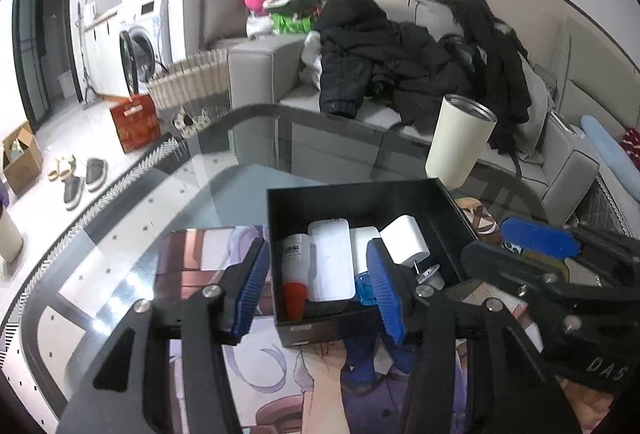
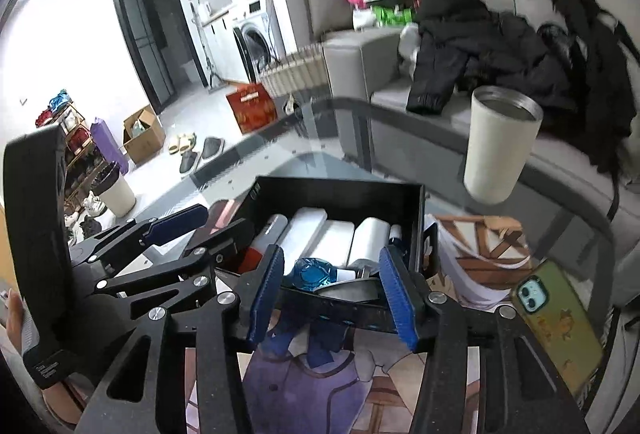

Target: Organize rigid objects

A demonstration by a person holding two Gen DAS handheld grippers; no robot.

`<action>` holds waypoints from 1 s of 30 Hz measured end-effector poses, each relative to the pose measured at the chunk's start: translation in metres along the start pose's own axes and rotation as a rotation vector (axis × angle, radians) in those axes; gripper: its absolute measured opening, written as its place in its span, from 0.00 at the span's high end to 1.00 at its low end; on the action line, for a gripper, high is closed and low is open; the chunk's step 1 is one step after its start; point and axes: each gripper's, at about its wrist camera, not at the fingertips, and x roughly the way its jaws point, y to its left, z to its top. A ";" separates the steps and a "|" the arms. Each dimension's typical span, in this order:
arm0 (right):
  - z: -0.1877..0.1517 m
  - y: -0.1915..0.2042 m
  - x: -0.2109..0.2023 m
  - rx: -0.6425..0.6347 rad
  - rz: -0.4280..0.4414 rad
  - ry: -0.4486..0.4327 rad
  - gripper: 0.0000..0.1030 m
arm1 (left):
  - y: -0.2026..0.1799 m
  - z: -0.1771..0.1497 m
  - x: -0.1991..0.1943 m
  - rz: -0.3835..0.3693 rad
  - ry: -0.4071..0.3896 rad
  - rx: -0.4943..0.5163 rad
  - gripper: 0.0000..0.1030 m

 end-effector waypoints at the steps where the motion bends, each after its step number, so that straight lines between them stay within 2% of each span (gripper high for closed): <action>1: -0.001 0.001 -0.005 -0.009 -0.005 -0.016 0.48 | -0.001 -0.002 -0.007 0.011 -0.024 0.009 0.51; 3: -0.006 0.004 -0.019 -0.020 -0.021 -0.060 0.43 | -0.002 -0.006 -0.020 0.029 -0.073 0.017 0.50; 5: -0.009 0.004 -0.030 -0.019 -0.020 -0.098 0.34 | -0.003 -0.009 -0.033 0.035 -0.123 0.027 0.49; 7: -0.014 0.006 -0.045 -0.029 -0.026 -0.157 0.31 | -0.004 -0.015 -0.045 0.049 -0.171 0.040 0.48; 8: -0.018 0.007 -0.054 -0.036 -0.037 -0.191 0.28 | -0.005 -0.018 -0.052 0.064 -0.201 0.046 0.44; 10: -0.025 0.009 -0.069 -0.048 -0.061 -0.261 0.24 | -0.005 -0.026 -0.066 0.078 -0.265 0.056 0.27; 11: -0.030 0.010 -0.078 -0.051 -0.073 -0.305 0.21 | -0.005 -0.031 -0.076 0.088 -0.315 0.061 0.13; 12: -0.036 0.011 -0.086 -0.055 -0.091 -0.349 0.20 | -0.005 -0.035 -0.083 0.097 -0.352 0.063 0.09; 16: -0.053 0.017 -0.112 -0.082 -0.130 -0.475 0.14 | -0.007 -0.050 -0.116 0.122 -0.519 0.100 0.05; 20: -0.073 0.017 -0.129 -0.043 -0.153 -0.567 0.07 | -0.005 -0.062 -0.134 0.136 -0.615 0.106 0.00; 23: -0.087 0.017 -0.137 -0.024 -0.170 -0.609 0.05 | 0.000 -0.071 -0.141 0.134 -0.635 0.097 0.00; 26: -0.097 0.017 -0.140 -0.018 -0.219 -0.654 0.02 | 0.000 -0.075 -0.138 0.126 -0.607 0.089 0.00; 30: -0.099 0.016 -0.133 -0.024 -0.237 -0.637 0.02 | 0.003 -0.080 -0.136 0.145 -0.594 0.068 0.00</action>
